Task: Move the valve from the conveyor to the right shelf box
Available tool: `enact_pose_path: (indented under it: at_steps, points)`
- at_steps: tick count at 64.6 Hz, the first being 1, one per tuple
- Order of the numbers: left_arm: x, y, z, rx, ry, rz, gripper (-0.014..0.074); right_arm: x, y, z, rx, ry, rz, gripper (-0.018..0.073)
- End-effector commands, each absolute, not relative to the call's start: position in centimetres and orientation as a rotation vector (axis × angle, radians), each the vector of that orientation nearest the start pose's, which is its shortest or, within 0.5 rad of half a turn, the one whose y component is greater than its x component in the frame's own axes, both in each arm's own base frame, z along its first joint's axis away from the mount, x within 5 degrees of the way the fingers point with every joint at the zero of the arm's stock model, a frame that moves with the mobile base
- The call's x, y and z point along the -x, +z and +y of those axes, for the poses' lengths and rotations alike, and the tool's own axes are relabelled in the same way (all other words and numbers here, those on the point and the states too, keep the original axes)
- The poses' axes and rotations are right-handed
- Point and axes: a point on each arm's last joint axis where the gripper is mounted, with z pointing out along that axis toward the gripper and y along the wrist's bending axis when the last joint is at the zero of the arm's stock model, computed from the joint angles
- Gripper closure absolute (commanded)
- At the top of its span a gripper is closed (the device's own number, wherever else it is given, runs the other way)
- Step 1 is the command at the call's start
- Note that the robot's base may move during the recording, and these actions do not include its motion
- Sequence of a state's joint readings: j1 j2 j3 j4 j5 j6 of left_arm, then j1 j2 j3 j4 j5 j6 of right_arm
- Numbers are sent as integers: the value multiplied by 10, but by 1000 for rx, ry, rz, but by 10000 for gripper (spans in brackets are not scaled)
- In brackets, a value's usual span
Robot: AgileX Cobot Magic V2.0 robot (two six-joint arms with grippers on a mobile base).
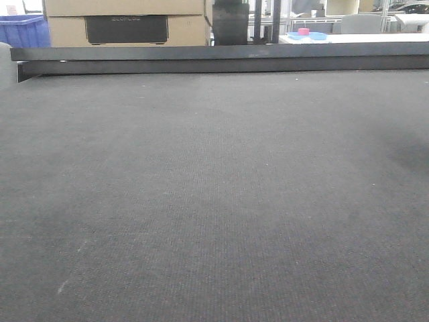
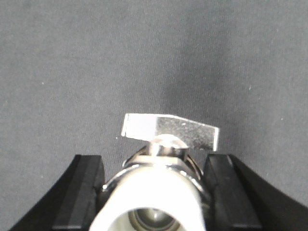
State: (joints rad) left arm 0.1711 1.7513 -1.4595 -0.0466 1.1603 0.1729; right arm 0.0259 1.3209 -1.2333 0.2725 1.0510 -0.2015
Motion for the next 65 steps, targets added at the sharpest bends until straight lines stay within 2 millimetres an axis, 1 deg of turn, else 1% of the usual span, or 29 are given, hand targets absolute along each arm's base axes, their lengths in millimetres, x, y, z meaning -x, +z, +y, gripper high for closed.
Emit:
enact_pose_path:
  at_steps: [1, 7, 14, 15, 18, 20, 25, 30, 33, 38, 50, 65]
  points:
    - [-336, 303, 39, 3, -6, 2792, 707, -263, 354, 26, 197, 258, 2521, 711]
    - [-313, 316, 19, -38, 2, 2651, 707, -262, 340, 24, 199, 231, 2555, 711]
    - [-287, 326, 5, -87, -4, 2544, 707, -258, 328, 23, 192, 230, 2580, 711]
    - [-286, 327, 3, -92, -5, 2532, 707, -257, 326, 23, 190, 229, 2580, 711]
    - [-274, 330, 0, -103, -9, 2498, 707, -254, 322, 23, 186, 227, 2578, 711]
    - [-266, 335, -2, -109, -16, 2467, 707, -252, 320, 23, 182, 225, 2573, 711]
    - [-247, 345, -3, -103, -22, 2412, 707, -244, 315, 22, 179, 209, 2560, 711]
    - [-229, 354, -3, -102, -18, 2354, 707, -234, 313, 20, 180, 190, 2541, 711]
    - [-215, 364, -3, -100, -14, 2296, 707, -227, 313, 20, 180, 181, 2522, 711]
    - [-197, 376, -3, -98, -9, 2215, 707, -217, 320, 19, 180, 176, 2483, 711]
    - [-159, 404, -3, -90, 4, 2014, 707, -188, 351, 18, 179, 157, 2314, 711]
    - [-130, 428, -3, -81, 15, 1817, 707, -151, 387, 16, 161, 125, 2045, 711]
